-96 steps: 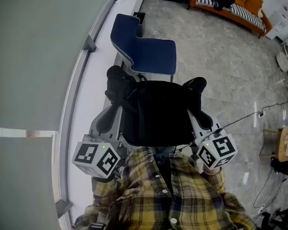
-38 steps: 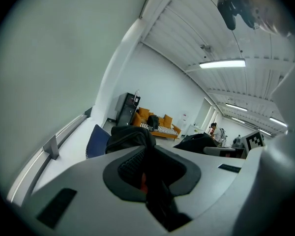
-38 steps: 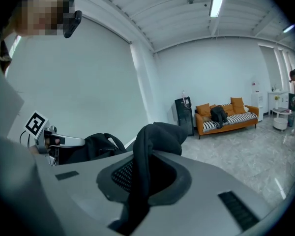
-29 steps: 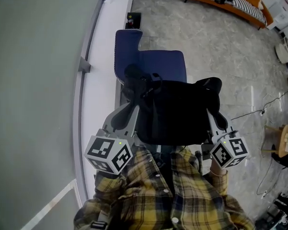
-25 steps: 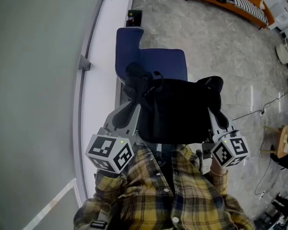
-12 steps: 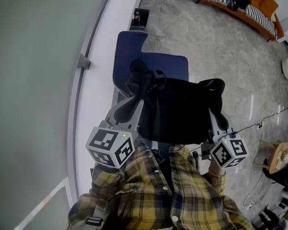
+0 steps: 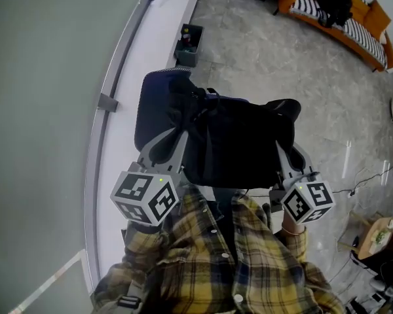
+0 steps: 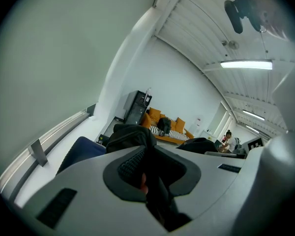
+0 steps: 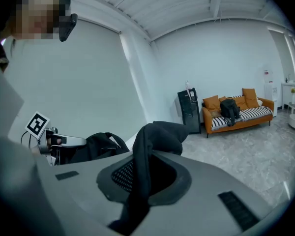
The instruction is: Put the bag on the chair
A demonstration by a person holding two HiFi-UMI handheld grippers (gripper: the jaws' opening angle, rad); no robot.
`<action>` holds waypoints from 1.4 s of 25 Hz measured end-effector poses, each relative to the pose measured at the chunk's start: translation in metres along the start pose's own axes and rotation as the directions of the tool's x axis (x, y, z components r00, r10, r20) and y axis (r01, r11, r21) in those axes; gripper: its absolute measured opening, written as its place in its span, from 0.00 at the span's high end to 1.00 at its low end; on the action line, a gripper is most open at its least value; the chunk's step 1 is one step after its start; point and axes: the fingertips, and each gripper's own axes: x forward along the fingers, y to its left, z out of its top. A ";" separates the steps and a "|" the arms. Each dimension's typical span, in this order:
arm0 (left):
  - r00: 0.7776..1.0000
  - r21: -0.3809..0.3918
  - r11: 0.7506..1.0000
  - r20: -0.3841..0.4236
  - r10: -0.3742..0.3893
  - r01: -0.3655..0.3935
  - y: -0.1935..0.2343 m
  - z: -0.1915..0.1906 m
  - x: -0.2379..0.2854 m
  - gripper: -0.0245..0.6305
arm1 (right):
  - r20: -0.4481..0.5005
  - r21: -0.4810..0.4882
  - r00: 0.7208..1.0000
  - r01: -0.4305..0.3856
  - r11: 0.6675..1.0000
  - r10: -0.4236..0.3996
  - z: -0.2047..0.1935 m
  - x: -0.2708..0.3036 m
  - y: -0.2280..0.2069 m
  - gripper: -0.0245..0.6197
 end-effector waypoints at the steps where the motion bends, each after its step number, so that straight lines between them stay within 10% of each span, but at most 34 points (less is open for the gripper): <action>1: 1.000 -0.002 1.000 0.005 0.009 -0.009 0.000 0.006 0.008 0.86 | 0.000 -0.003 1.000 -0.012 1.000 0.012 0.006 0.008 -0.006 0.90; 19: 0.999 -0.041 0.998 -0.040 0.037 -0.039 0.021 0.022 0.063 0.86 | -0.040 0.022 0.999 -0.026 0.999 0.026 0.018 0.068 -0.037 0.90; 35: 0.984 -0.059 0.996 -0.168 0.061 -0.071 0.054 -0.044 0.109 0.86 | -0.128 0.038 0.991 -0.029 0.999 0.034 -0.044 0.117 -0.071 0.90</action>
